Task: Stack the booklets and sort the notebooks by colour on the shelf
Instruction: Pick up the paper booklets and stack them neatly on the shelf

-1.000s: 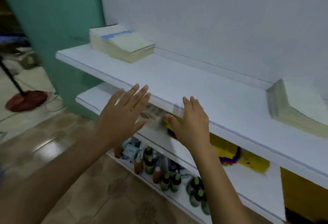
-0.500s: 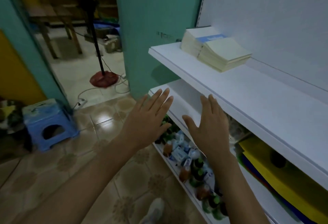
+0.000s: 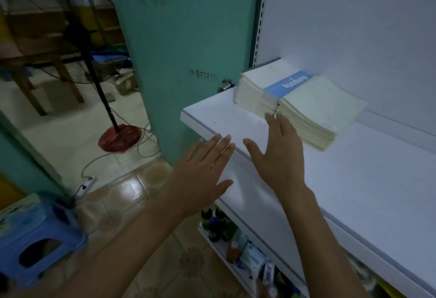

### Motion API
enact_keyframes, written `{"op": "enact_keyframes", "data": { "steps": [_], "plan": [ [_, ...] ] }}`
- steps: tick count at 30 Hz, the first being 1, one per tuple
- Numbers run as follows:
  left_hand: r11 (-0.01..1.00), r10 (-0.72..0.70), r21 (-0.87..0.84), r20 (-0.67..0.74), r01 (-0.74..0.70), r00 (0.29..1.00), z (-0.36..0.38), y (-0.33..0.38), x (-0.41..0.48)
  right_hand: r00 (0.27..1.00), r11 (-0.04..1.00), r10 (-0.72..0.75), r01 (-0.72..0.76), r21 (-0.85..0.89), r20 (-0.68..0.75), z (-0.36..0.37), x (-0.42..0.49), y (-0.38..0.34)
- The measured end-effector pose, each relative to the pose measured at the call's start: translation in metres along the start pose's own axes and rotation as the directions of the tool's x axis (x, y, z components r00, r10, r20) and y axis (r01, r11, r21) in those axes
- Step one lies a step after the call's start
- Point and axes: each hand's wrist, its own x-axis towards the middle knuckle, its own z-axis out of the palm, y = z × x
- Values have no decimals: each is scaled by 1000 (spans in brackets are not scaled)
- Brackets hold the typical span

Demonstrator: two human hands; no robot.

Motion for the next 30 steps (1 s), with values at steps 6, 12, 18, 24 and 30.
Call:
{"op": "enact_keyframes", "data": {
  "steps": [6,12,18,24,30],
  "plan": [
    [966,35,-258,26,-27,999,37,-25,63,983,958,183,-185,-221,-28,-7,92,58],
    [836,114,-545,52,-67,992,72,-25,120,949,845,314,-266,-463,27,13,103,85],
    [369,167,-909,272,196,948,110,-45,179,935,800,347,-337,-496,-75,21,104,89],
    [-15,413,-940,304,340,858,131,-70,204,879,799,427,-478,-366,-213,38,90,51],
    [-175,573,-874,283,453,769,127,-75,210,840,797,369,-507,-330,-399,97,59,-7]
  ]
}}
